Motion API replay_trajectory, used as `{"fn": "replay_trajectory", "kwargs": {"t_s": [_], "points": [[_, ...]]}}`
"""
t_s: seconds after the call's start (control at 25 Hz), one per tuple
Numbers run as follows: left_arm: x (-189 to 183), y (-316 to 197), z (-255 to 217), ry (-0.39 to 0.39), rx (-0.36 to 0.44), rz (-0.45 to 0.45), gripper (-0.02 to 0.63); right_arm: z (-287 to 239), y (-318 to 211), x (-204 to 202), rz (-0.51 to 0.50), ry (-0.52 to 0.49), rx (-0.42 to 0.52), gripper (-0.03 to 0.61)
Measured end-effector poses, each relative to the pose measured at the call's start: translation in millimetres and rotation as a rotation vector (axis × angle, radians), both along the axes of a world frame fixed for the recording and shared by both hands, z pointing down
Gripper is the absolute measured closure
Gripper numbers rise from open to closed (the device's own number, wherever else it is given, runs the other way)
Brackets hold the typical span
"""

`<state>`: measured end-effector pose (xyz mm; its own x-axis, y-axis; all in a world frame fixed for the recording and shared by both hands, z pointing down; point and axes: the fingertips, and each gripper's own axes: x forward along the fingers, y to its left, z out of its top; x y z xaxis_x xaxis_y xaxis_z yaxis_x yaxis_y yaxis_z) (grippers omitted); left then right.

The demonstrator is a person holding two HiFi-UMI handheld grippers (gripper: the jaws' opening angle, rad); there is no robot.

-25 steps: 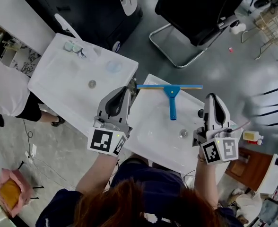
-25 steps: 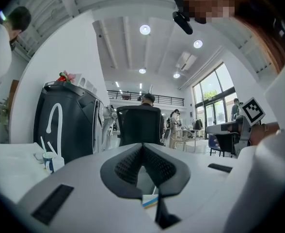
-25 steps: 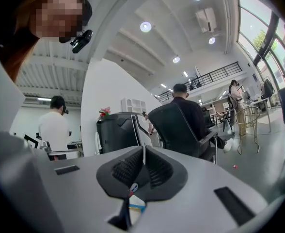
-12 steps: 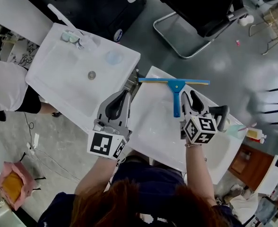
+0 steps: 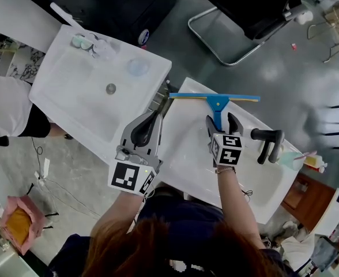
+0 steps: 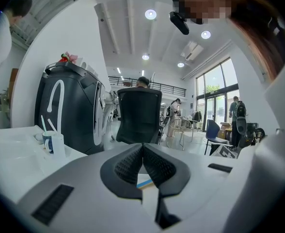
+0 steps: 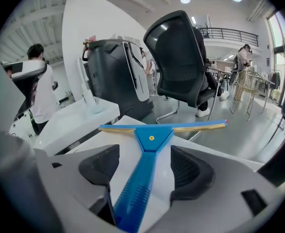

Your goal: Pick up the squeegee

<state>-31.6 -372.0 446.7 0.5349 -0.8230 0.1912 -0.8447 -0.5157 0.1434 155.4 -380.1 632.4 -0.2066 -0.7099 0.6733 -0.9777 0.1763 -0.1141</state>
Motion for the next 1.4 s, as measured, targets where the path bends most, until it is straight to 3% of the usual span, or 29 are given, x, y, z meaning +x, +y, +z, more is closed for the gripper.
{"fn": "replay_trajectory", "kwargs": {"t_s": [0.28, 0.52, 0.68, 0.88, 1.4], "points": [[0.6, -7.1, 4.5, -0.003, -0.007, -0.003, 0.594, 20.4, -1.4, -4.7, -0.031, 0.032, -0.088, 0.194], [-0.6, -9.4, 8.9, -0.007, -0.014, -0.010, 0.594, 31.6, 7.7, -7.7, -0.053, 0.065, -0.125, 0.241], [-1.9, -9.8, 10.8, -0.012, -0.017, -0.017, 0.594, 32.4, 9.2, -2.0, -0.048, 0.116, -0.114, 0.320], [-4.2, -8.6, 10.0, -0.014, -0.014, -0.028, 0.594, 31.0, 7.6, 1.1, -0.030, 0.093, -0.104, 0.405], [-17.7, -8.0, 0.5, -0.024, 0.010, -0.063, 0.594, 7.5, 4.4, 13.1, 0.037, 0.022, 0.010, 0.422]]}}
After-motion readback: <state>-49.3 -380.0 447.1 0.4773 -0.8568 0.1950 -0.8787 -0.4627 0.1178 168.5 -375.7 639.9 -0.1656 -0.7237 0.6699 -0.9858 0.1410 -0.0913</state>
